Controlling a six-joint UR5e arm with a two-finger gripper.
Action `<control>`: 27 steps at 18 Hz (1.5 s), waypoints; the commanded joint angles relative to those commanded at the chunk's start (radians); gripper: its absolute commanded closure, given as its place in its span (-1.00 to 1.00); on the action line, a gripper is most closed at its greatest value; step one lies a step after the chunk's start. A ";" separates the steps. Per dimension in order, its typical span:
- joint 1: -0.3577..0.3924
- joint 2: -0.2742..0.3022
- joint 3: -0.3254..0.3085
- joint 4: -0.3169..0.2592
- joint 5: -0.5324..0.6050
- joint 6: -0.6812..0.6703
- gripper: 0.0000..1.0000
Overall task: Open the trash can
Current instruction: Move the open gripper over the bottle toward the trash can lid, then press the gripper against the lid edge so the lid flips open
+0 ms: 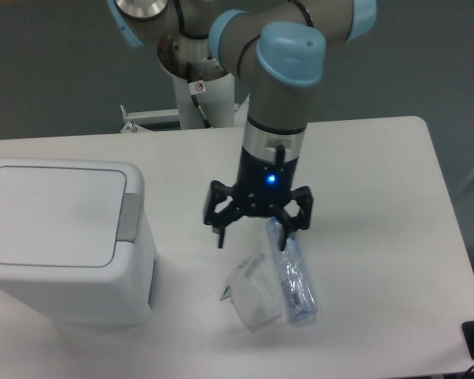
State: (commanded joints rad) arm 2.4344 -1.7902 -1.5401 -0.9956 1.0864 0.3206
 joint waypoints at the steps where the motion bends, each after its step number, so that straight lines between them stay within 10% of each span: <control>1: 0.002 0.012 -0.005 0.000 -0.015 0.000 -1.00; 8: -0.014 0.081 -0.051 0.008 -0.083 -0.005 -1.00; 27: -0.071 0.052 -0.066 0.018 -0.062 0.002 -1.00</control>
State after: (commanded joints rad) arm 2.3639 -1.7380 -1.6061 -0.9771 1.0247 0.3221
